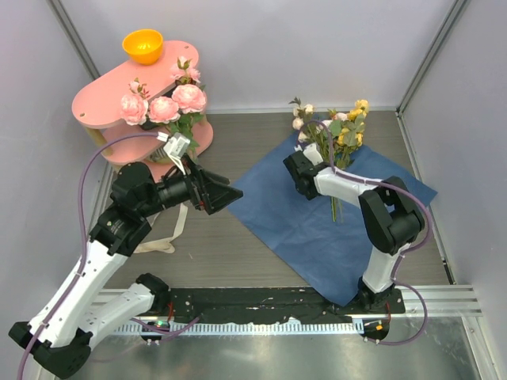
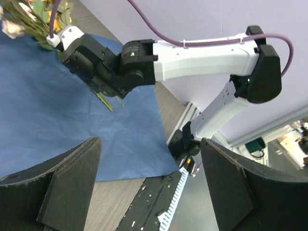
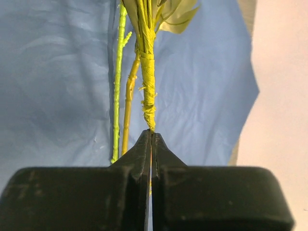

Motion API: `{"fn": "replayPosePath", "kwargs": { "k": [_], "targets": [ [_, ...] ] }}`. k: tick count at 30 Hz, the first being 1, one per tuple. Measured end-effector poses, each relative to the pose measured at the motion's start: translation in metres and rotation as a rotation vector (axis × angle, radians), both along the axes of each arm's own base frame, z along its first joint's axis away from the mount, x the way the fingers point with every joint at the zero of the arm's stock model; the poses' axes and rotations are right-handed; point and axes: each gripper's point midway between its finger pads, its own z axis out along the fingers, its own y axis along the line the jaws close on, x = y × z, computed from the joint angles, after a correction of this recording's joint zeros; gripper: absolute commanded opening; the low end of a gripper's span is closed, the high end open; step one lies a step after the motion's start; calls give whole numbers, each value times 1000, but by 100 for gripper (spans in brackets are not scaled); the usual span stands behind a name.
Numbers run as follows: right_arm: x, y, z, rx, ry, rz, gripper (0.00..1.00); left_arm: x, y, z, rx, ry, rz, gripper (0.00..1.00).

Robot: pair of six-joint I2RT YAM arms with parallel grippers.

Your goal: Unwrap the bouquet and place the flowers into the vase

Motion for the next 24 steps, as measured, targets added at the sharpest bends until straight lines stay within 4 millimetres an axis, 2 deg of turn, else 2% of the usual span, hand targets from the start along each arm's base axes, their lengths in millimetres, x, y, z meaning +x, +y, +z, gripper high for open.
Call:
{"fn": "replayPosePath", "kwargs": {
  "k": [3, 6, 10, 14, 16, 21, 24],
  "targets": [
    [-5, 8, 18, -35, -37, 24, 1, 5, -5, -2, -26, 38, 3, 86],
    [-7, 14, 42, 37, -92, 39, 1, 11, -10, -8, -51, 93, 13, 86],
    [-16, 45, 81, 364, -211, 139, 1, 22, -21, -24, -83, 173, 41, 84],
    [-37, 90, 123, 734, -335, 325, 1, 31, -40, -38, -98, 232, 49, 81],
    [-54, 112, 139, 896, -365, 428, 1, 33, -55, -46, -93, 251, 40, 81],
    [-92, 150, 169, 1153, -361, 638, 1, 43, -81, -65, -69, 267, 63, 81],
    [-110, 162, 184, 1235, -352, 733, 1, 54, -85, -68, -73, 255, 94, 81]
  ]
}}
